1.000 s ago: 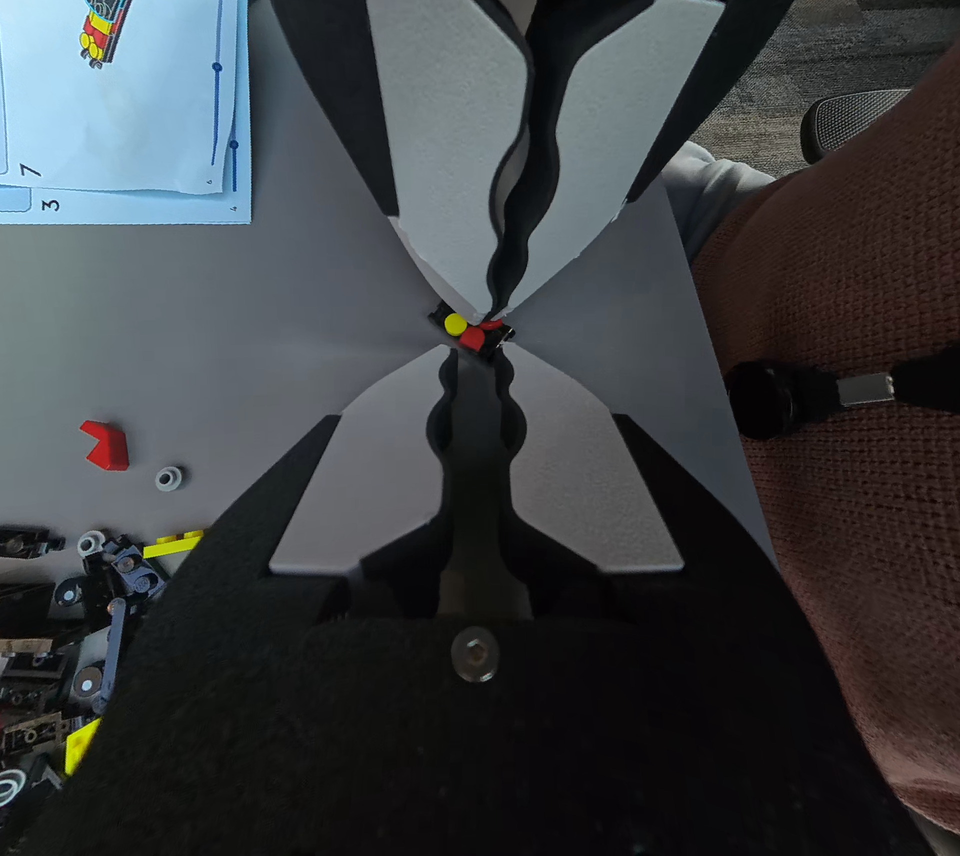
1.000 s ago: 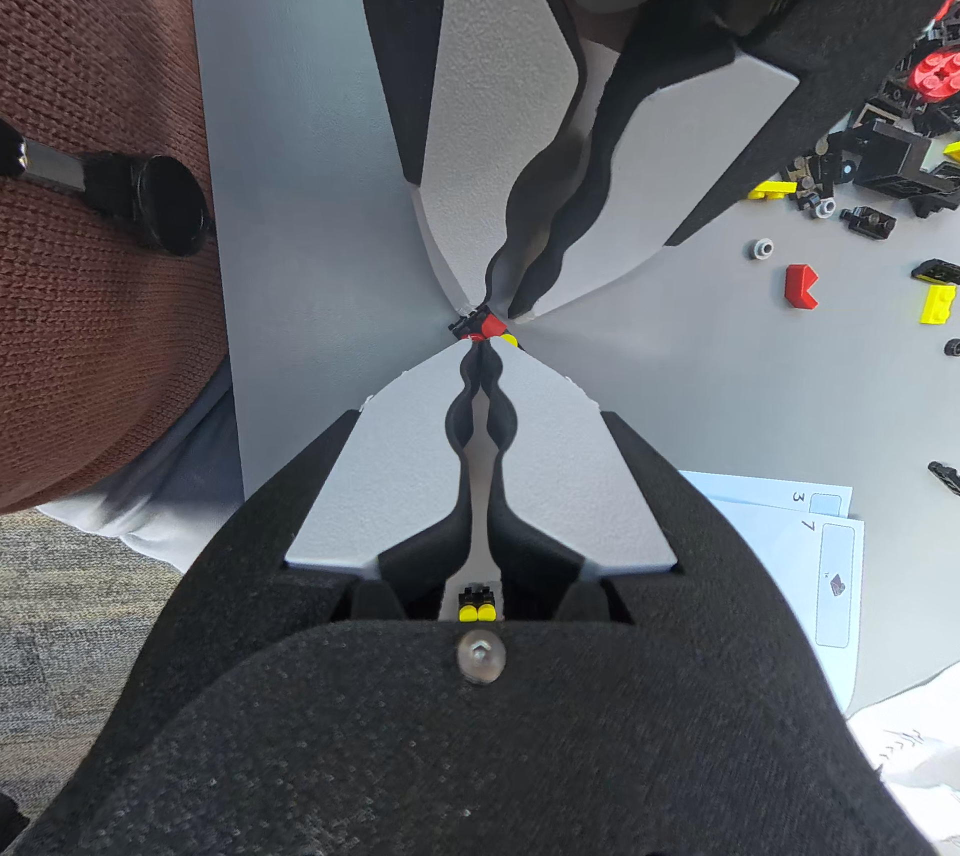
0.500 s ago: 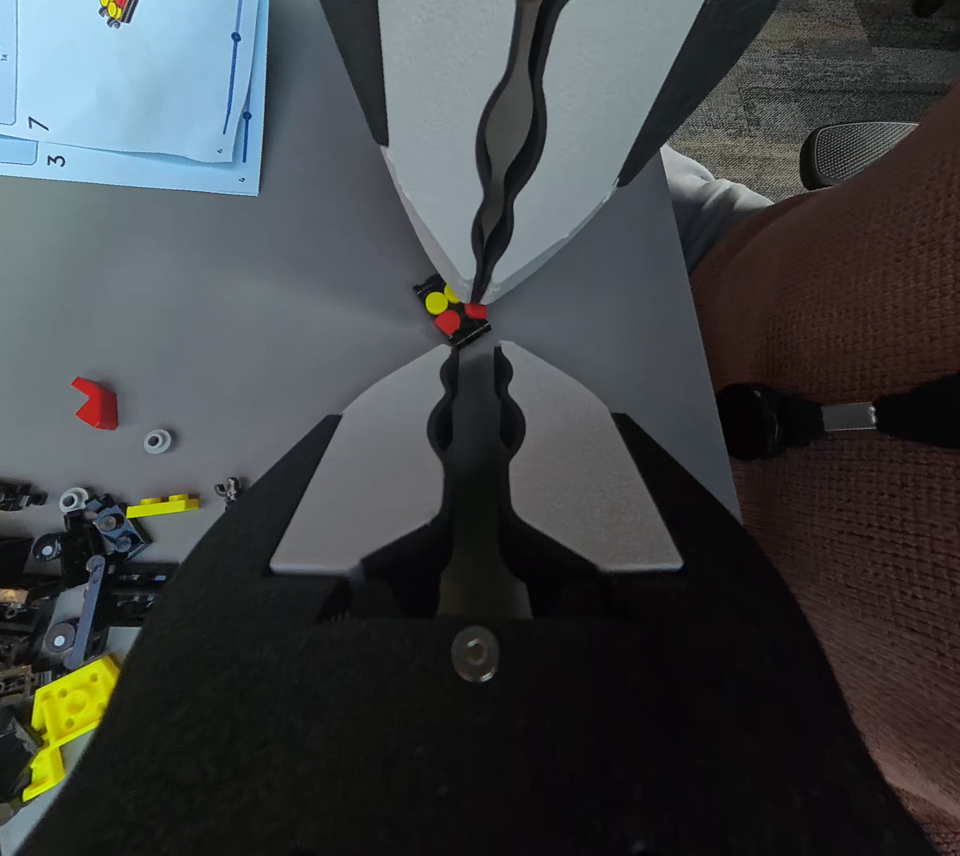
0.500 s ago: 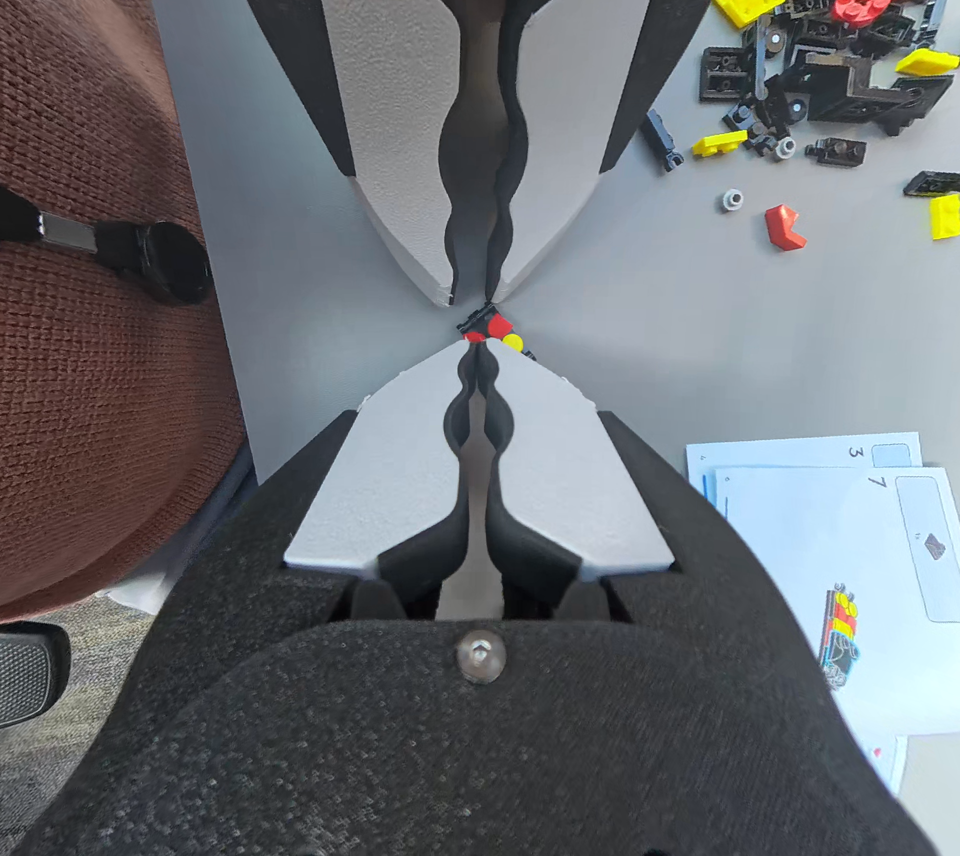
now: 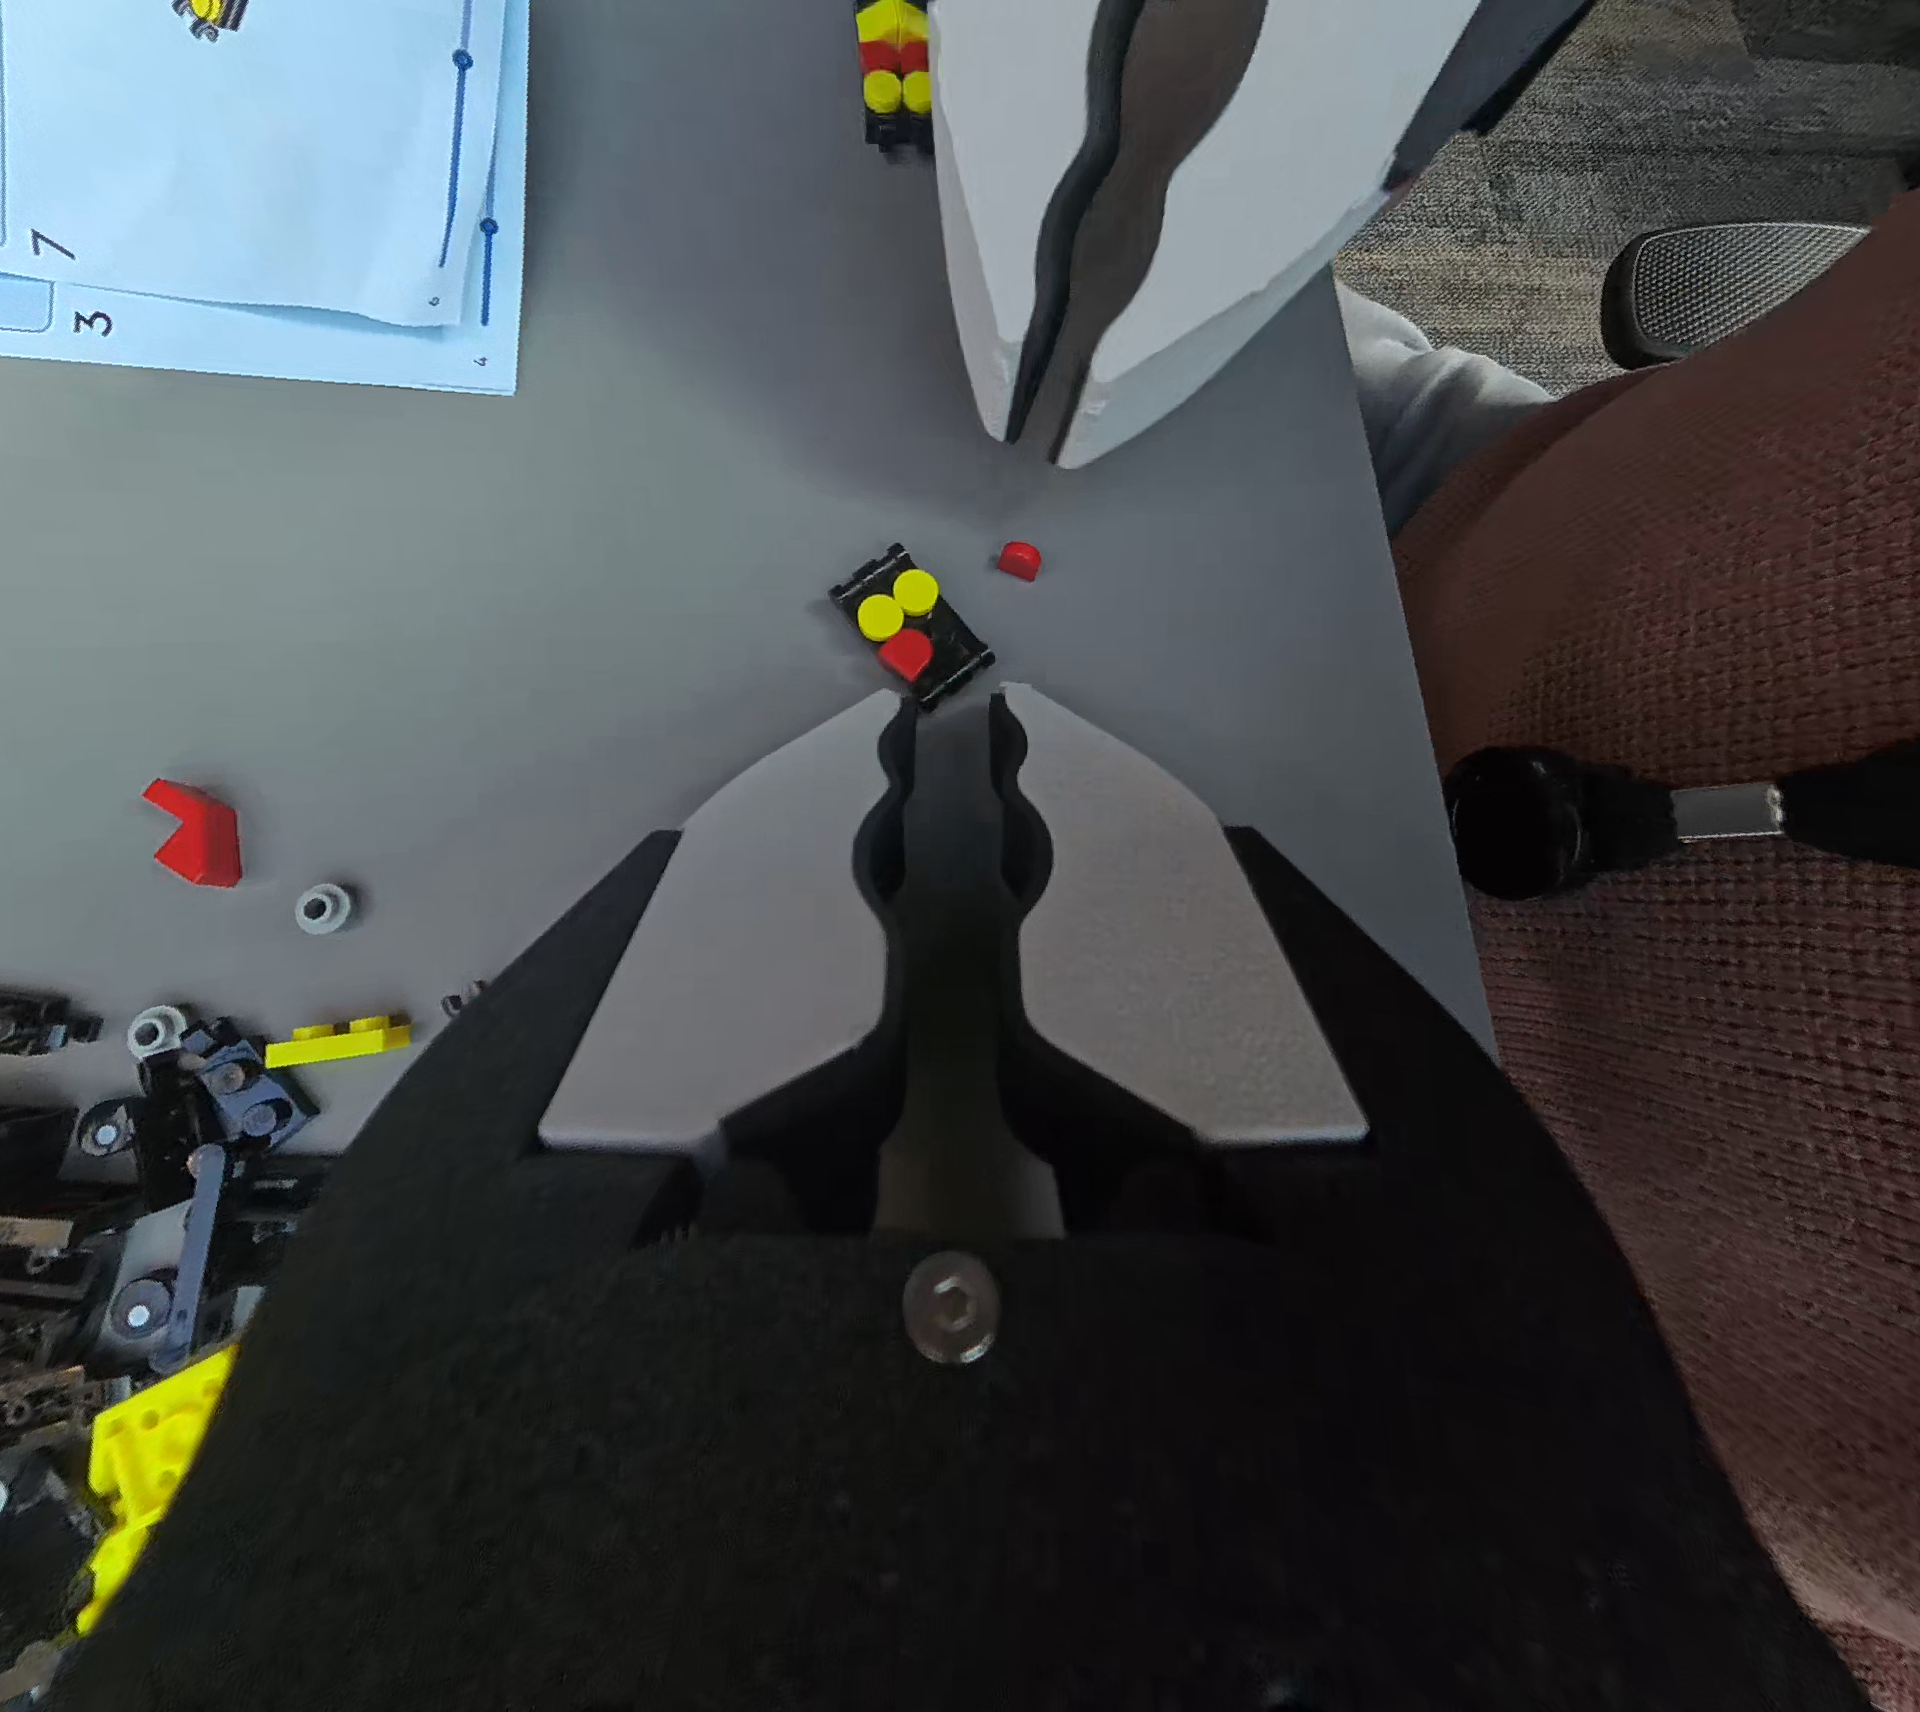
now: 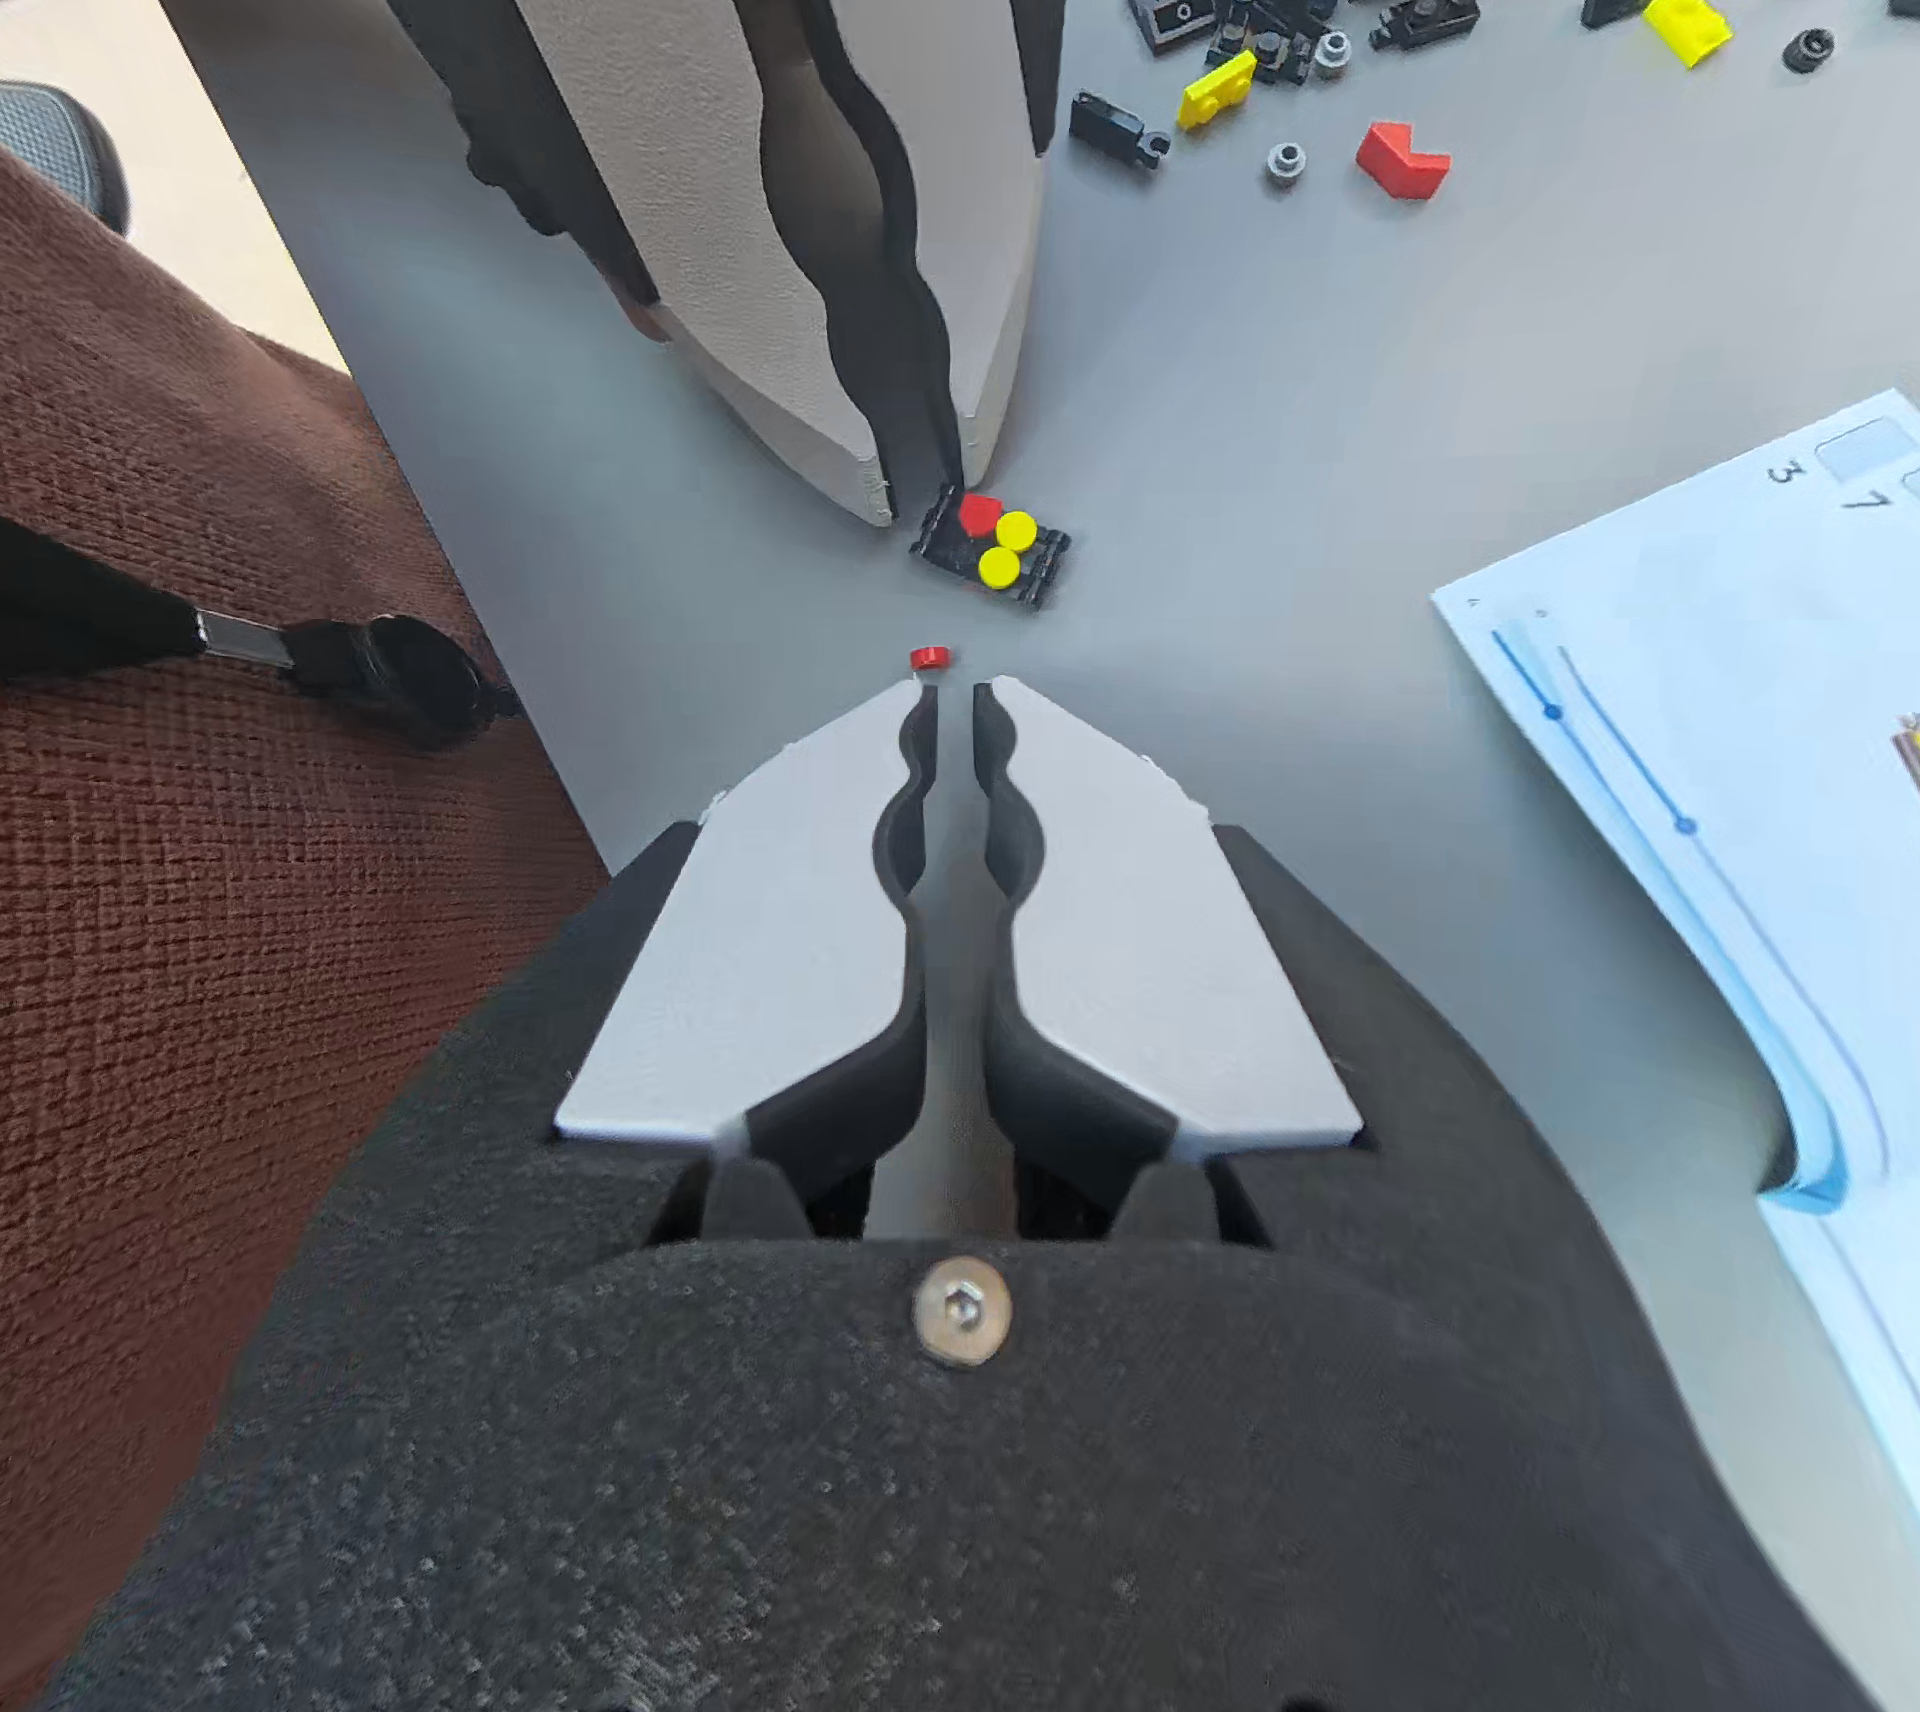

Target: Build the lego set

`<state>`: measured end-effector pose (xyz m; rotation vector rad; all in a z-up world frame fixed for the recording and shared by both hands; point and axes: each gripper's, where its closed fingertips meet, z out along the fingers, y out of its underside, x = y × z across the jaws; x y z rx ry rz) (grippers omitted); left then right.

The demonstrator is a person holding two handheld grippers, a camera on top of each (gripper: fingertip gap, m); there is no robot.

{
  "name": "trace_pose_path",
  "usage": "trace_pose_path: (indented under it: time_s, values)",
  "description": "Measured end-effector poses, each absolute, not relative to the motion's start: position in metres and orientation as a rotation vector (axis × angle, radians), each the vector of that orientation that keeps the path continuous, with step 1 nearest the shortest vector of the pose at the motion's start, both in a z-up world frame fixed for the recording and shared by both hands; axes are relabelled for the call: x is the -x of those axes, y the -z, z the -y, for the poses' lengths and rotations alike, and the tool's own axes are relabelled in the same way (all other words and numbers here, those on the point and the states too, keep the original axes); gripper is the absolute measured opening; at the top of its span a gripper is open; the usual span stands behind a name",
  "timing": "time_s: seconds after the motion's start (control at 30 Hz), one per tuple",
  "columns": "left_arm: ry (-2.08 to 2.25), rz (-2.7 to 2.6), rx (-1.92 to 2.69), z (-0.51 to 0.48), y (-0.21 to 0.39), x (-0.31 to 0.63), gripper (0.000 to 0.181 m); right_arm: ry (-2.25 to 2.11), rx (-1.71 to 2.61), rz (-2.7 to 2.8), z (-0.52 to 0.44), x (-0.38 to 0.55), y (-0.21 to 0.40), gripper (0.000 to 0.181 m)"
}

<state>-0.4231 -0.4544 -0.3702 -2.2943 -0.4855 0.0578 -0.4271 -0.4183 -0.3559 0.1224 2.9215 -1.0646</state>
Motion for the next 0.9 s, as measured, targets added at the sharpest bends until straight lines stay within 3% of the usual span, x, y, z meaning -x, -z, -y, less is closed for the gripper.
trace_pose_path:
  time_s: [0.03,0.9]
  values:
    - [-0.046,0.472,2.298,0.452,0.370,0.422,0.013,1.072,-0.146,-2.947,0.418,0.427,0.360,0.006]
    - [-0.070,0.476,2.283,0.451,0.366,0.425,0.013,1.200,-0.111,-2.936,0.431,0.424,0.367,0.000]
